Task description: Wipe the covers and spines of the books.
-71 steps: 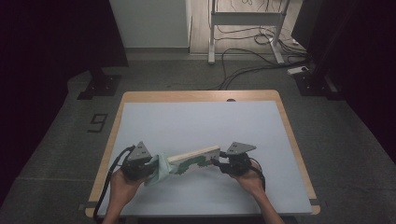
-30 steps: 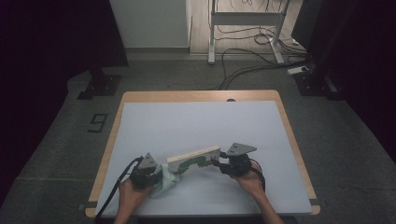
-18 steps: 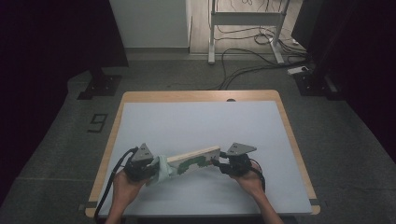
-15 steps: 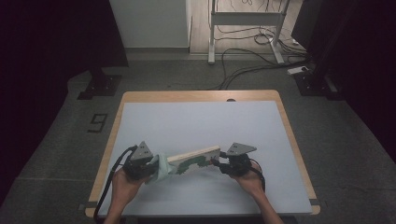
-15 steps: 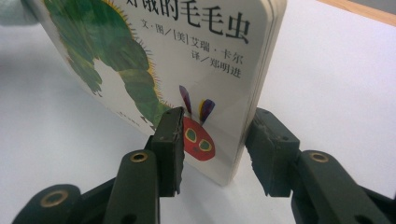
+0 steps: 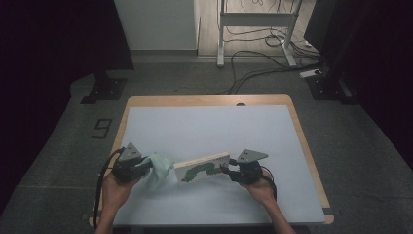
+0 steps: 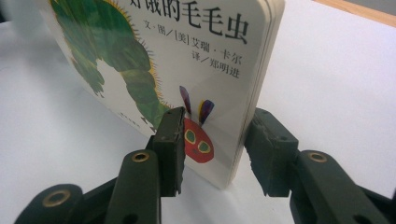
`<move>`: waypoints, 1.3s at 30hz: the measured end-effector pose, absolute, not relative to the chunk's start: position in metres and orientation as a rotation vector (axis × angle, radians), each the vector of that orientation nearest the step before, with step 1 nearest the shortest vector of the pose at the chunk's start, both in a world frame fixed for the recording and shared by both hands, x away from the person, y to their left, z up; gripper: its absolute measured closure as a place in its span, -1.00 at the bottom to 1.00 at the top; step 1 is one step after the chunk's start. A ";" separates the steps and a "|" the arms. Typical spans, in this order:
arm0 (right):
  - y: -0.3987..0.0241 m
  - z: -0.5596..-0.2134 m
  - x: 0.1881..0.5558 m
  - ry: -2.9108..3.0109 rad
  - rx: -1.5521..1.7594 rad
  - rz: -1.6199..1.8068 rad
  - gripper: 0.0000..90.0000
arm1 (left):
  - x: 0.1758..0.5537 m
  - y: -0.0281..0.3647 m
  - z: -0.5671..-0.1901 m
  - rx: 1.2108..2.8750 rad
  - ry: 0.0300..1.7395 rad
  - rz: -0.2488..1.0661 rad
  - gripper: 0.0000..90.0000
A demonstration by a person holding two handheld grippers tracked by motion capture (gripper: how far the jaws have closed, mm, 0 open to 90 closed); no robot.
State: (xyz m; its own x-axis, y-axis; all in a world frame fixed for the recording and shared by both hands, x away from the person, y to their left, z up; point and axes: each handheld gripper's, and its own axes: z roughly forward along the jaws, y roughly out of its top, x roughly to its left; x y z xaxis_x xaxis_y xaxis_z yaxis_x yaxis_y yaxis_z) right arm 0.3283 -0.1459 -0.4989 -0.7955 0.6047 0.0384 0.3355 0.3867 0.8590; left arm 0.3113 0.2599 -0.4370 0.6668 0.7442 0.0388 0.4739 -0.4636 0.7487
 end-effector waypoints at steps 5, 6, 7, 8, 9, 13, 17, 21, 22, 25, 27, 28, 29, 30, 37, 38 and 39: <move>-0.146 -0.499 0.329 2.367 0.828 1.369 0.27 | 0.320 0.276 -0.435 2.139 0.992 0.511 0.73; -0.146 -0.499 0.329 2.367 0.829 1.369 0.27 | 0.323 0.279 -0.436 2.141 1.008 0.519 0.73; -0.146 -0.499 0.329 2.367 0.829 1.368 0.27 | 0.325 0.282 -0.437 2.139 1.021 0.521 0.73; -0.146 -0.499 0.329 2.368 0.828 1.368 0.27 | 0.327 0.284 -0.438 2.140 1.029 0.524 0.73; -0.146 -0.499 0.329 2.368 0.828 1.367 0.27 | 0.331 0.286 -0.440 2.137 1.044 0.528 0.73; -0.146 -0.499 0.329 2.367 0.829 1.369 0.27 | 0.342 0.292 -0.449 2.134 1.077 0.507 0.73; -0.146 -0.499 0.329 2.367 0.829 1.369 0.27 | 0.355 0.293 -0.463 2.133 1.111 0.446 0.72; -0.146 -0.499 0.329 2.366 0.830 1.371 0.27 | 0.365 0.290 -0.480 2.153 1.131 0.398 0.67; -0.146 -0.499 0.329 2.366 0.830 1.372 0.27 | 0.367 0.289 -0.484 2.157 1.137 0.385 0.65; -0.146 -0.499 0.329 2.365 0.830 1.373 0.27 | 0.372 0.286 -0.498 2.175 1.149 0.356 0.60; -0.146 -0.499 0.328 2.363 0.830 1.375 0.27 | 0.374 0.286 -0.506 2.177 1.160 0.341 0.58; -0.146 -0.500 0.328 2.363 0.830 1.379 0.27 | 0.375 0.287 -0.509 2.172 1.164 0.329 0.58; -0.146 -0.500 0.328 2.363 0.831 1.380 0.27 | 0.375 0.287 -0.511 2.164 1.170 0.322 0.56; -0.146 -0.500 0.328 2.363 0.830 1.380 0.27 | 0.375 0.288 -0.512 2.156 1.179 0.319 0.52; -0.146 -0.500 0.329 2.363 0.834 1.383 0.27 | 0.361 0.298 -0.491 2.127 1.164 0.393 -0.23; -0.146 -0.500 0.329 2.363 0.834 1.383 0.26 | 0.358 0.300 -0.486 2.122 1.157 0.394 -0.30; -0.146 -0.500 0.329 2.363 0.833 1.383 0.26 | 0.355 0.302 -0.482 2.119 1.146 0.386 -0.36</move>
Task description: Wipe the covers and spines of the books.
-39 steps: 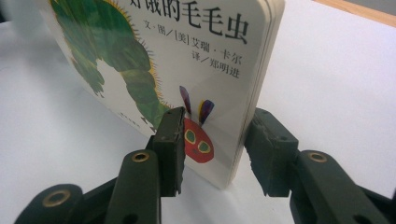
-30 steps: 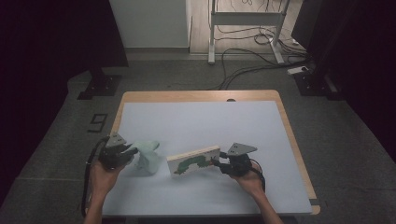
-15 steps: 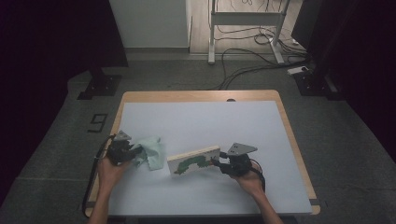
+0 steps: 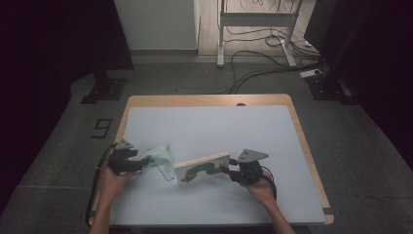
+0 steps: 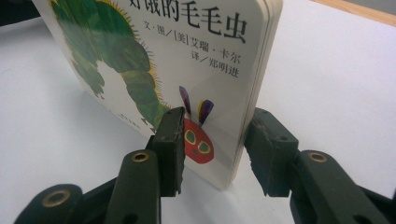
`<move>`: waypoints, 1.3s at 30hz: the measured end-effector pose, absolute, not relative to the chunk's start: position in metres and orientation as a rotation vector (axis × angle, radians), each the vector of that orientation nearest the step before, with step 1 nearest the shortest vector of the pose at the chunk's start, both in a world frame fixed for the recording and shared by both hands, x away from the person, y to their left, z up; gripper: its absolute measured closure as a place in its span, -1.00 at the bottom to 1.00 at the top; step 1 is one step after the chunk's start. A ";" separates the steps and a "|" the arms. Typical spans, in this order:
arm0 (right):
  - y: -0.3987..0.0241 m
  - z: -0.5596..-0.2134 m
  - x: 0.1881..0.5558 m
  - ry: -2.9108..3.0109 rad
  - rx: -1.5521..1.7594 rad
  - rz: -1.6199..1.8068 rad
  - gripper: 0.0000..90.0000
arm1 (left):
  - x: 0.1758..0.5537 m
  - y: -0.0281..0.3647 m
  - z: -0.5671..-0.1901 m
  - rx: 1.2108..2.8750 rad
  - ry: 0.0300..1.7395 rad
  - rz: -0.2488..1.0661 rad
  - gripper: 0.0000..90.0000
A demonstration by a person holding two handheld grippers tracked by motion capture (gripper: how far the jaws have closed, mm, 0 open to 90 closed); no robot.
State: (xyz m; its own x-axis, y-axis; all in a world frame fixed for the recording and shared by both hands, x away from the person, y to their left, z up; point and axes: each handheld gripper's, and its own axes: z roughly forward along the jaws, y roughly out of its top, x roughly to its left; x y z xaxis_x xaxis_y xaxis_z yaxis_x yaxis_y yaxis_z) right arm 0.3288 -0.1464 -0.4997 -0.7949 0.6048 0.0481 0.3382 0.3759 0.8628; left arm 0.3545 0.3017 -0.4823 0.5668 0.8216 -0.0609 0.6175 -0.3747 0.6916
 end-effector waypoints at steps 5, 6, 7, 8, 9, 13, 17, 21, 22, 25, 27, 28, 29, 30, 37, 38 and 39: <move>-0.146 -0.500 0.330 2.366 0.838 1.384 0.26 | 0.336 0.294 -0.468 2.112 1.046 0.319 -0.57; -0.146 -0.499 0.330 2.366 0.837 1.384 0.26 | 0.331 0.288 -0.465 2.124 1.012 0.296 -0.59; -0.146 -0.499 0.330 2.367 0.840 1.386 0.25 | 0.329 0.285 -0.464 2.127 0.989 0.281 -0.60; -0.146 -0.499 0.330 2.367 0.840 1.387 0.25 | 0.326 0.279 -0.463 2.135 0.961 0.260 -0.60; -0.146 -0.499 0.330 2.368 0.840 1.386 0.25 | 0.324 0.274 -0.462 2.140 0.934 0.242 -0.59; -0.146 -0.498 0.330 2.372 0.838 1.384 0.25 | 0.315 0.248 -0.462 2.143 0.825 0.178 -0.52; -0.146 -0.498 0.331 2.374 0.838 1.384 0.25 | 0.309 0.225 -0.460 2.157 0.740 0.165 -0.39; -0.146 -0.498 0.331 2.380 0.832 1.382 0.25 | 0.306 0.210 -0.457 2.171 0.680 0.172 -0.12; -0.146 -0.498 0.331 2.382 0.831 1.380 0.26 | 0.306 0.208 -0.457 2.179 0.674 0.177 -0.07; -0.146 -0.497 0.332 2.390 0.834 1.378 0.26 | 0.307 0.200 -0.459 2.197 0.649 0.186 0.11; -0.147 -0.496 0.332 2.397 0.832 1.378 0.27 | 0.309 0.198 -0.461 2.195 0.653 0.181 0.23; -0.147 -0.495 0.332 2.401 0.831 1.379 0.27 | 0.309 0.198 -0.461 2.197 0.653 0.187 0.29; -0.148 -0.495 0.332 2.399 0.831 1.382 0.28 | 0.310 0.198 -0.462 2.199 0.647 0.180 0.34; -0.149 -0.494 0.333 2.394 0.836 1.396 0.28 | 0.310 0.198 -0.462 2.200 0.640 0.180 0.41; -0.153 -0.488 0.335 2.375 0.850 1.446 0.37 | 0.309 0.190 -0.458 2.270 0.626 0.283 0.55; -0.153 -0.487 0.336 2.380 0.844 1.437 0.37 | 0.310 0.189 -0.458 2.275 0.630 0.297 0.54; -0.152 -0.486 0.337 2.378 0.840 1.428 0.38 | 0.313 0.189 -0.457 2.265 0.634 0.293 0.54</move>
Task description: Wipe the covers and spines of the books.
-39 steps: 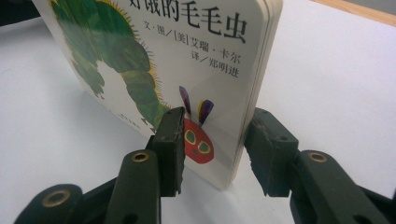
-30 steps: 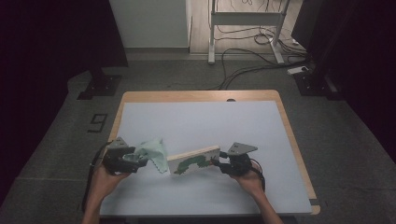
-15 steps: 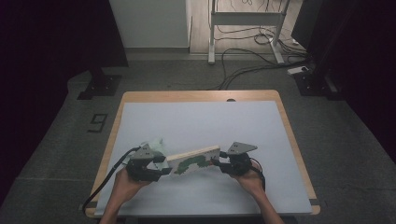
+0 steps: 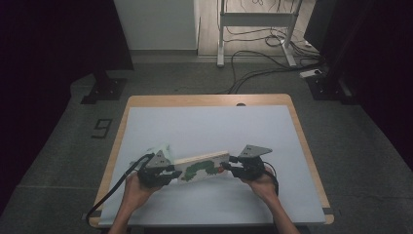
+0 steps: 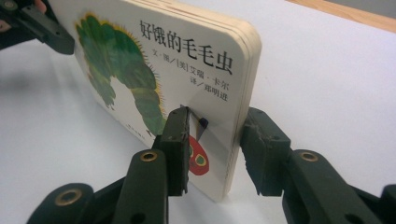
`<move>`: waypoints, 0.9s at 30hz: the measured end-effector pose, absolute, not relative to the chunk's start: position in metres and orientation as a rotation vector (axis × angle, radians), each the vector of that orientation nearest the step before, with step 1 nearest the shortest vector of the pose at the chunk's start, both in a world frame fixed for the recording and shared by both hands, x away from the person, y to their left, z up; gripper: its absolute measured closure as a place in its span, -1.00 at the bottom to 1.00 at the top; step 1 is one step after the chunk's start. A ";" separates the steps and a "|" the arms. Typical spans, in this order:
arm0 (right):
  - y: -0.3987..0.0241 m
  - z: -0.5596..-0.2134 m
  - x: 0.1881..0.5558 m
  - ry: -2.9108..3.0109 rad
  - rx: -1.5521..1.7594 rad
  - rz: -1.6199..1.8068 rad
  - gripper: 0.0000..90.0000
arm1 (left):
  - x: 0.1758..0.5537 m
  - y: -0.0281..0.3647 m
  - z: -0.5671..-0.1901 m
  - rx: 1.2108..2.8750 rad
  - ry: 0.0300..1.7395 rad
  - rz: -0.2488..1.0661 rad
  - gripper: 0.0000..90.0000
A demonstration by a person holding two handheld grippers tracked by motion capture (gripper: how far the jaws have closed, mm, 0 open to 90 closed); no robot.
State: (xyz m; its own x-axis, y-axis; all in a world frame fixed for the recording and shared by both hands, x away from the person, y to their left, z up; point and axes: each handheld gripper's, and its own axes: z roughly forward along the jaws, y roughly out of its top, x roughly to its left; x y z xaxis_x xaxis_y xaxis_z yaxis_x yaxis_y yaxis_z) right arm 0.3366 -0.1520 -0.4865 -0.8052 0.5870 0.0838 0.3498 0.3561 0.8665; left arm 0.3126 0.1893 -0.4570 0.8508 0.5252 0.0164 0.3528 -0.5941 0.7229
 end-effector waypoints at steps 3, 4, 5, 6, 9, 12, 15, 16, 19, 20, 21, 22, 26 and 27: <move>-0.151 -0.485 0.341 2.374 0.849 1.415 0.38 | 0.321 0.191 -0.456 2.232 0.651 0.292 0.53; -0.151 -0.485 0.343 2.372 0.854 1.410 0.38 | 0.324 0.190 -0.455 2.238 0.648 0.311 0.53; -0.150 -0.484 0.346 2.366 0.855 1.403 0.37 | 0.325 0.189 -0.454 2.241 0.649 0.327 0.53; -0.149 -0.484 0.347 2.364 0.857 1.399 0.37 | 0.327 0.187 -0.454 2.244 0.653 0.353 0.52; -0.149 -0.484 0.355 2.350 0.875 1.395 0.36 | 0.333 0.185 -0.454 2.239 0.650 0.390 0.50; -0.149 -0.483 0.360 2.341 0.888 1.398 0.36 | 0.338 0.185 -0.458 2.229 0.666 0.398 0.49; -0.149 -0.482 0.362 2.344 0.889 1.422 0.36 | 0.340 0.186 -0.461 2.248 0.680 0.402 0.46; -0.149 -0.481 0.362 2.347 0.884 1.423 0.36 | 0.339 0.186 -0.461 2.241 0.683 0.400 0.46; -0.148 -0.480 0.360 2.357 0.885 1.411 0.34 | 0.337 0.186 -0.461 2.240 0.686 0.388 0.46; -0.148 -0.480 0.360 2.359 0.885 1.410 0.34 | 0.336 0.186 -0.460 2.239 0.689 0.383 0.46; -0.149 -0.479 0.358 2.360 0.889 1.408 0.33 | 0.335 0.186 -0.460 2.240 0.690 0.379 0.46; -0.149 -0.479 0.357 2.364 0.892 1.407 0.32 | 0.333 0.186 -0.460 2.239 0.687 0.375 0.45; -0.151 -0.478 0.352 2.382 0.892 1.385 0.29 | 0.328 0.187 -0.459 2.242 0.689 0.382 0.41; -0.152 -0.478 0.350 2.384 0.899 1.383 0.28 | 0.326 0.188 -0.459 2.238 0.695 0.381 0.39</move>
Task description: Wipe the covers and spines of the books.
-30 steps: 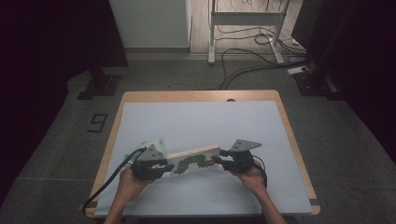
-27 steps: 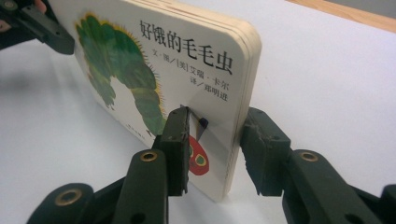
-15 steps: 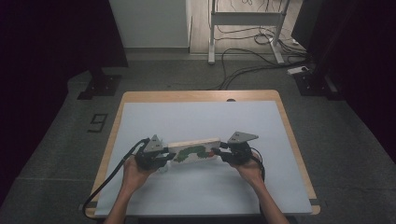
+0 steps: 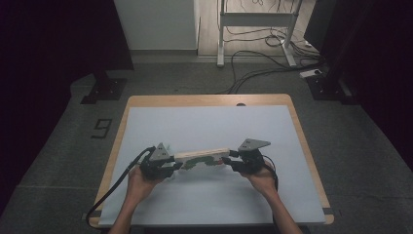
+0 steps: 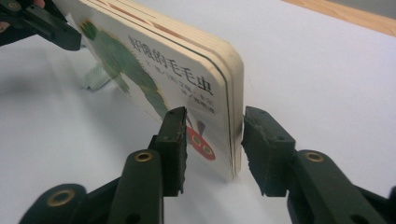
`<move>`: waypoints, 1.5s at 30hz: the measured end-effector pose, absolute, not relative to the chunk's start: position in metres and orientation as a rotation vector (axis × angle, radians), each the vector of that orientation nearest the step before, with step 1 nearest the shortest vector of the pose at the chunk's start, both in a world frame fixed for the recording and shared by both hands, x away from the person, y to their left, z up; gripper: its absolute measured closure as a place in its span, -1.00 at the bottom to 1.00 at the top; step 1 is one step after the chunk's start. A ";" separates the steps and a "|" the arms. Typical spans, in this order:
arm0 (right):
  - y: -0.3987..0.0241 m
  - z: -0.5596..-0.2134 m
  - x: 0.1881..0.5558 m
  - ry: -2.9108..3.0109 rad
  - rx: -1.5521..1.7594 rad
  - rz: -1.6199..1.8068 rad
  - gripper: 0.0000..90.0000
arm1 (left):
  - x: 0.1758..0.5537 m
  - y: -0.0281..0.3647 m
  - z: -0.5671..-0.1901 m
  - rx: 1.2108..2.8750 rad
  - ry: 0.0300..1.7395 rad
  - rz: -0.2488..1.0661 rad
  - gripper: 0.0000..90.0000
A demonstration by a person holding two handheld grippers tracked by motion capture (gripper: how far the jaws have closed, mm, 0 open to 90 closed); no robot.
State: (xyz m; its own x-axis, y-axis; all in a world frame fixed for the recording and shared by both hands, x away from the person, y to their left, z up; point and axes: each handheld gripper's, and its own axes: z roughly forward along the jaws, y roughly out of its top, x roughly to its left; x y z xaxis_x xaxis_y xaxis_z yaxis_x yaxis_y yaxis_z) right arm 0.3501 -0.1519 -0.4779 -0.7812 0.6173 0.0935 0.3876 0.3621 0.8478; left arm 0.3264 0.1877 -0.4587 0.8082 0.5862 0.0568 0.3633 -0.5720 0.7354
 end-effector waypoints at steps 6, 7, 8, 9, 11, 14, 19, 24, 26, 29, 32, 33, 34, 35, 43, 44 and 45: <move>-0.155 -0.474 0.341 2.404 0.889 1.360 0.12 | 0.316 0.189 -0.460 2.224 0.723 0.347 0.21; -0.154 -0.473 0.339 2.406 0.886 1.354 0.10 | 0.314 0.188 -0.460 2.224 0.725 0.354 0.18; -0.154 -0.473 0.337 2.409 0.882 1.350 0.08 | 0.312 0.187 -0.460 2.221 0.724 0.350 0.15; -0.154 -0.472 0.335 2.412 0.878 1.346 0.05 | 0.311 0.186 -0.461 2.218 0.724 0.347 0.11; -0.154 -0.471 0.331 2.422 0.864 1.327 0.00 | 0.307 0.184 -0.461 2.210 0.730 0.338 0.03; -0.154 -0.472 0.326 2.435 0.866 1.297 -0.08 | 0.303 0.181 -0.463 2.211 0.736 0.328 -0.10; -0.160 -0.476 0.316 2.470 0.893 1.278 -0.19 | 0.292 0.178 -0.472 2.216 0.747 0.327 -0.24; -0.162 -0.486 0.307 2.488 0.916 1.261 -0.23 | 0.282 0.179 -0.484 2.215 0.802 0.275 -0.34; -0.162 -0.488 0.303 2.487 0.917 1.245 -0.23 | 0.278 0.179 -0.489 2.227 0.816 0.278 -0.35; -0.162 -0.494 0.298 2.498 0.925 1.236 -0.23 | 0.275 0.180 -0.493 2.239 0.830 0.264 -0.38; -0.162 -0.498 0.293 2.501 0.927 1.247 -0.24 | 0.272 0.179 -0.498 2.248 0.831 0.242 -0.40; -0.161 -0.500 0.292 2.502 0.921 1.244 -0.24 | 0.270 0.179 -0.499 2.254 0.831 0.241 -0.40; -0.161 -0.502 0.290 2.501 0.917 1.241 -0.24 | 0.269 0.178 -0.501 2.256 0.830 0.241 -0.41; -0.161 -0.504 0.288 2.498 0.908 1.248 -0.23 | 0.268 0.178 -0.502 2.257 0.829 0.240 -0.41; -0.159 -0.515 0.279 2.516 0.894 1.265 -0.23 | 0.260 0.173 -0.507 2.254 0.786 0.184 -0.41; -0.158 -0.516 0.278 2.518 0.893 1.267 -0.23 | 0.260 0.172 -0.508 2.260 0.782 0.182 -0.41; -0.158 -0.517 0.278 2.518 0.889 1.265 -0.23 | 0.259 0.172 -0.509 2.267 0.780 0.183 -0.41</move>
